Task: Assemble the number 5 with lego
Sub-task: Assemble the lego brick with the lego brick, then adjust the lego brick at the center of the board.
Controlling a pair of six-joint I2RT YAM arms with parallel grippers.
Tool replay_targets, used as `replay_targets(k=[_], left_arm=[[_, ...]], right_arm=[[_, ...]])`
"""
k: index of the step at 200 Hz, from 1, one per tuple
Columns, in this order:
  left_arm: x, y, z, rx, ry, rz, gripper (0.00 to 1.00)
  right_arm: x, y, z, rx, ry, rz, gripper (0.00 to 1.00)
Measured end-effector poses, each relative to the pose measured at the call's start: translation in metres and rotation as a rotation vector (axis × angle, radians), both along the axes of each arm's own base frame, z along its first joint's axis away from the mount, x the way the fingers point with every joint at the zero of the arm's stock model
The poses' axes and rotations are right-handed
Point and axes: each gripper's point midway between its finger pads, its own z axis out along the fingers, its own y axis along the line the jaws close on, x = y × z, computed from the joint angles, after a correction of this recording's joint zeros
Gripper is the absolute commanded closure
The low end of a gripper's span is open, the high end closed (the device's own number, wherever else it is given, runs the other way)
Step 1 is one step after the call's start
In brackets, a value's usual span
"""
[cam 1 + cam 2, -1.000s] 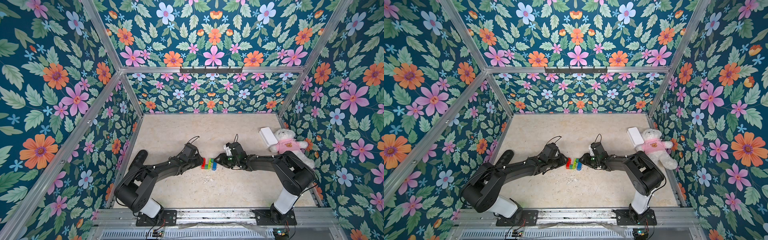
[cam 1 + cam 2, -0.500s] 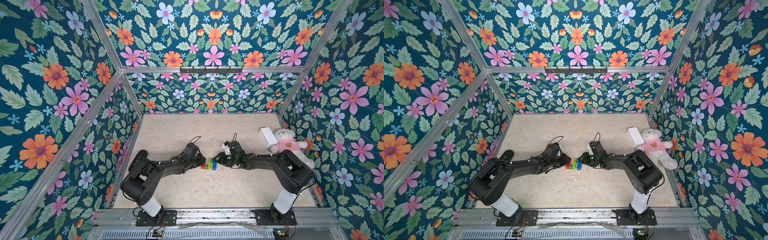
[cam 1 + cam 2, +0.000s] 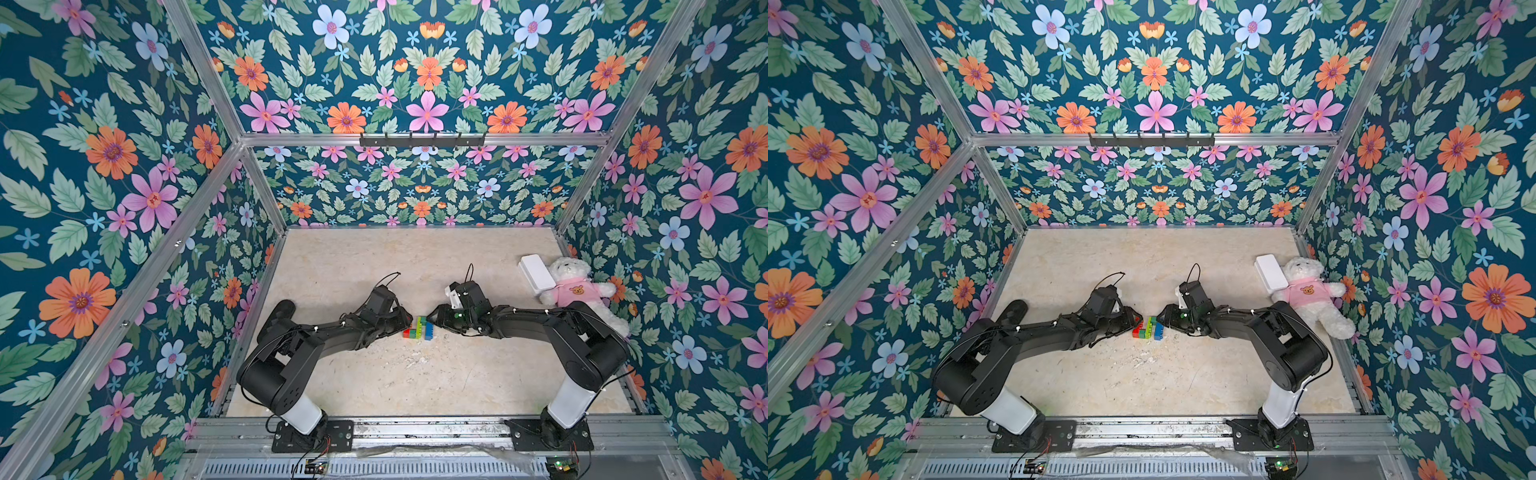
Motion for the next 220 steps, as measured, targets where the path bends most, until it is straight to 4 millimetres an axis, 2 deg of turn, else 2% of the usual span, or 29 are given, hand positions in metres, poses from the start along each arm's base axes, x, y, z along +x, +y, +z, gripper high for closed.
replay_targets(k=[26,44,72,98,122,155,188,220], left_arm=[[-0.001,0.010,0.012,-0.004,-0.033,0.025,0.49],[-0.005,0.023,0.017,0.007,-0.051,0.057,0.48],[-0.015,0.052,0.017,0.040,-0.062,0.123,0.46],[-0.023,0.073,0.015,0.066,-0.057,0.183,0.45],[-0.033,0.089,0.009,0.083,-0.045,0.224,0.45],[-0.042,0.098,0.004,0.087,-0.040,0.237,0.45],[-0.045,0.104,0.005,0.077,-0.052,0.248,0.45],[-0.049,0.109,0.004,0.064,-0.058,0.254,0.45]], right_arm=[[0.000,-0.010,0.009,-0.043,-0.022,-0.035,0.38],[-0.004,-0.013,0.025,-0.091,-0.055,-0.047,0.35],[-0.012,0.002,0.048,-0.172,-0.099,-0.029,0.35],[-0.025,0.028,0.061,-0.257,-0.108,0.024,0.33],[-0.035,0.049,0.059,-0.346,-0.099,0.064,0.32],[-0.037,0.064,0.053,-0.443,-0.068,0.068,0.32],[-0.039,0.076,0.043,-0.516,-0.039,0.069,0.29],[-0.039,0.078,0.034,-0.563,-0.006,0.051,0.27]])
